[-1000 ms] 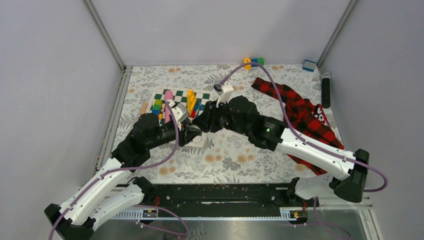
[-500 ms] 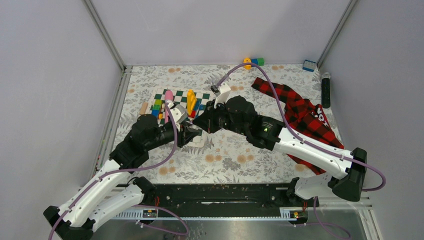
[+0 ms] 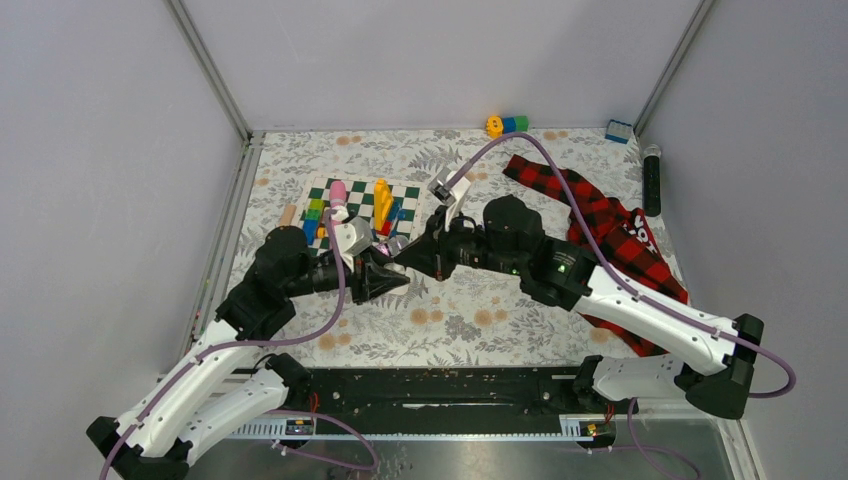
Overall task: Paint the nails
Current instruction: Unscrew the nail polish bottle.
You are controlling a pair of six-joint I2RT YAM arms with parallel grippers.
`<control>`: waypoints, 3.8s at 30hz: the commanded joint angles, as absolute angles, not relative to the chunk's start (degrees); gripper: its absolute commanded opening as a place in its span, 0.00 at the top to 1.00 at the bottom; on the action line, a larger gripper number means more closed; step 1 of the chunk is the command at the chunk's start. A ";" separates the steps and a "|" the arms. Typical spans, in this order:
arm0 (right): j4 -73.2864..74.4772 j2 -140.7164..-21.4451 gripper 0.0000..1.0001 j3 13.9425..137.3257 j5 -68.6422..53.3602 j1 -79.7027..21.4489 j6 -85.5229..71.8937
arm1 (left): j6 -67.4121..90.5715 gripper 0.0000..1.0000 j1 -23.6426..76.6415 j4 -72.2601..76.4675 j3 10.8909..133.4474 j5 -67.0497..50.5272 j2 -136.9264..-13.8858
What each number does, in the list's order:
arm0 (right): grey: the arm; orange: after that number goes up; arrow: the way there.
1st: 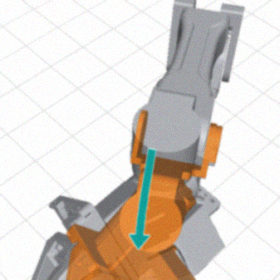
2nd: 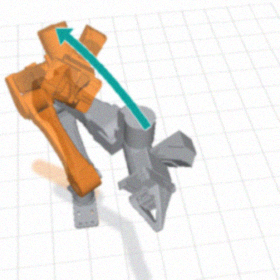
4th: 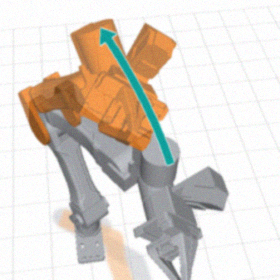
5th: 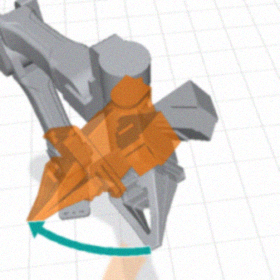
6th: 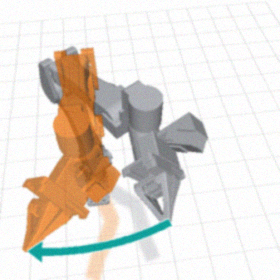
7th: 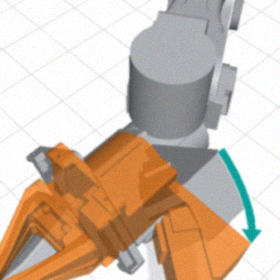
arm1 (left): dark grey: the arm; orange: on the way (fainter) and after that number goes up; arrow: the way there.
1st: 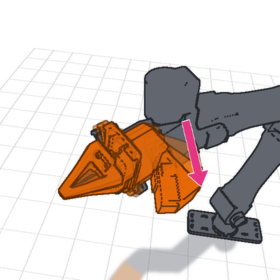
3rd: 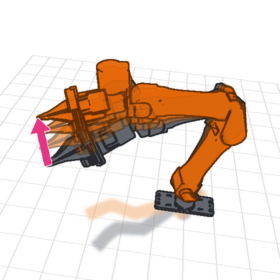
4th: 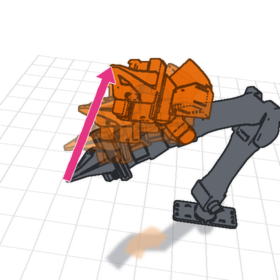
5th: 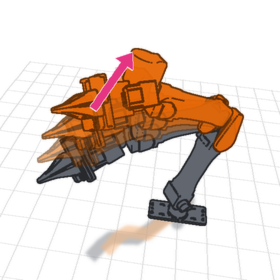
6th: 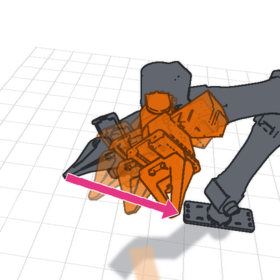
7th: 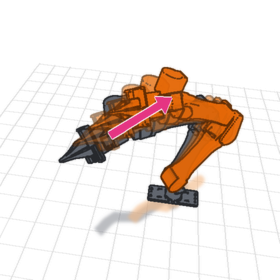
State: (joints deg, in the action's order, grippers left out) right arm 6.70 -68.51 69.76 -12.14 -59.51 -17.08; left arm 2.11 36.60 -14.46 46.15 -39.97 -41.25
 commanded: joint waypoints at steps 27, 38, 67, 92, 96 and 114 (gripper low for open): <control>10.03 -62.46 0.65 73.48 -31.01 -59.20 -2.52 | 4.54 1.00 36.11 -8.00 49.46 -62.56 -43.32; 10.07 -59.27 0.29 71.91 -10.88 -58.52 -3.10 | 1.51 1.00 36.10 -10.81 49.13 -46.31 -41.90; 4.50 -72.75 0.45 75.79 -9.18 -56.10 -29.92 | 2.54 1.00 36.12 -13.34 48.78 -20.72 -41.66; 3.68 -77.72 0.60 78.88 -11.93 -56.78 -31.56 | 2.54 1.00 36.06 -13.63 49.14 -22.32 -41.92; 3.69 -77.99 0.62 79.40 -12.02 -56.89 -31.55 | 2.55 1.00 36.07 -13.62 49.15 -22.46 -42.06; 6.54 -77.99 1.00 80.14 -11.77 -56.73 -24.99 | 3.17 1.00 36.07 -12.48 49.05 -27.71 -41.67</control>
State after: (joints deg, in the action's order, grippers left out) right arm 8.36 -79.22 77.69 -9.58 -56.21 -28.08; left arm 2.70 35.99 -16.93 47.22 -22.68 -41.76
